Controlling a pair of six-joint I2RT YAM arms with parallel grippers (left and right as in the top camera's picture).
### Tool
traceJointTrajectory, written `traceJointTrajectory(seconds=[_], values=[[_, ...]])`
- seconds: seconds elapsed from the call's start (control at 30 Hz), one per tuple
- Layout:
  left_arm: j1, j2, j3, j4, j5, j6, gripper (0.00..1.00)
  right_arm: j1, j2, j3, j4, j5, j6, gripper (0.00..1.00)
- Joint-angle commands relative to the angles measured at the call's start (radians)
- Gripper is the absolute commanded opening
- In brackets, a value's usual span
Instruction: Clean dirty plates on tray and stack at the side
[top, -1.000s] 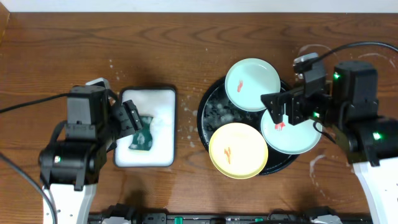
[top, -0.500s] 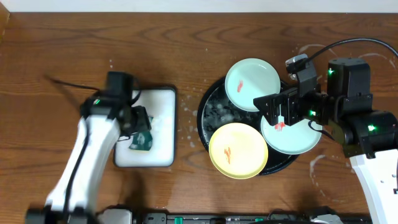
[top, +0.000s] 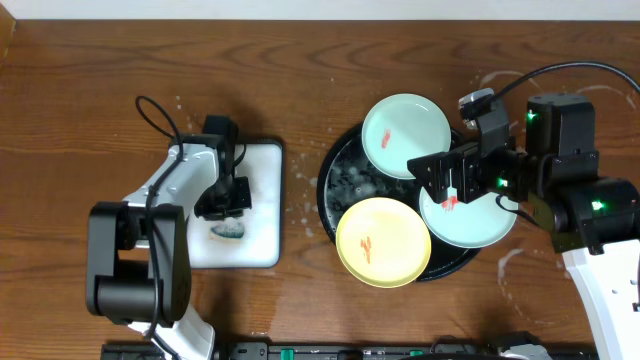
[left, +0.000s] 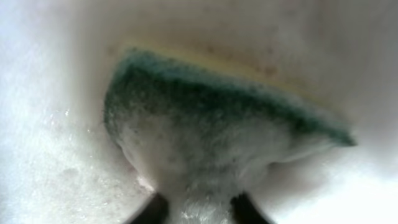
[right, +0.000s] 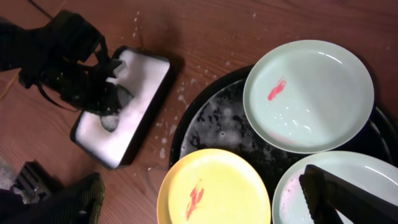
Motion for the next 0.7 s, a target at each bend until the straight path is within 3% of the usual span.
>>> traceJointTrajectory(seconds=[0.0, 0.3, 0.5, 0.67], values=[[-0.003, 0.113, -0.032, 0.06, -0.003, 0.018, 0.07, 0.012, -0.005, 0.021, -0.006, -0.019, 0.003, 0.99], [-0.003, -0.054, 0.087, -0.109, 0.005, 0.01, 0.07, 0.012, -0.005, 0.021, -0.003, -0.019, 0.003, 0.99], [-0.003, -0.212, 0.089, -0.082, 0.007, 0.007, 0.08, 0.012, -0.005, 0.021, -0.003, -0.018, 0.003, 0.99], [-0.011, -0.227, 0.07, -0.019, 0.007, -0.001, 0.07, 0.012, -0.005, 0.021, -0.003, -0.018, 0.003, 0.99]])
